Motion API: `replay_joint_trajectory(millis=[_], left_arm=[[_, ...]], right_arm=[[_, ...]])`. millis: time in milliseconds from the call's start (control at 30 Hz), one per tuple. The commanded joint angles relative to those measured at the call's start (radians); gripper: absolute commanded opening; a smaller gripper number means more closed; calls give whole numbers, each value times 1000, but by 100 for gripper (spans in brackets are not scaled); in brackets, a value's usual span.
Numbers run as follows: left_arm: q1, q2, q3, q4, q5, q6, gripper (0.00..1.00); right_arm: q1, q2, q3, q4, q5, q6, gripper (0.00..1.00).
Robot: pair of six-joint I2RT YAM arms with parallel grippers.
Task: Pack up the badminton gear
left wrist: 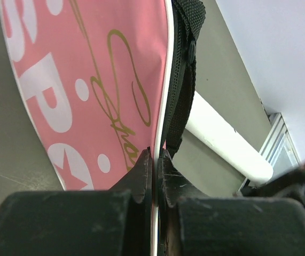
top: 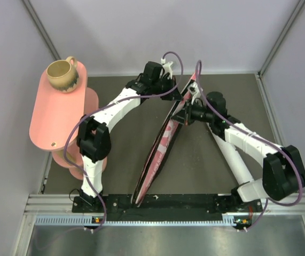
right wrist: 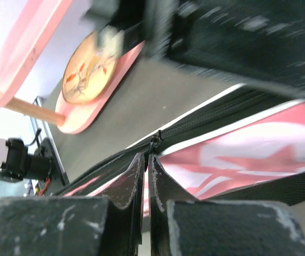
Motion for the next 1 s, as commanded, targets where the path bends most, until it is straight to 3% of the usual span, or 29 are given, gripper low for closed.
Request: replay_joint_trajectory(millis=[0,267,400,767,967], left_arm=[[5,37,87,62,-4,66,0],[6,28,95,65,-99,87,0],[6,16,95,87,-165,105,0],[8,62,141,113,-230,208,0],[14,77,142,102,-274,257,0]], right_arm=[[156,-119,-41,-13,-35,-55,0],[417,-220,-164,-44,34,-76,0],[629,-242,-213,-44,121,-91,0],[1001,-99,-199,-29,243,-121,0],[1118,48,-179,16,252,-119,0]])
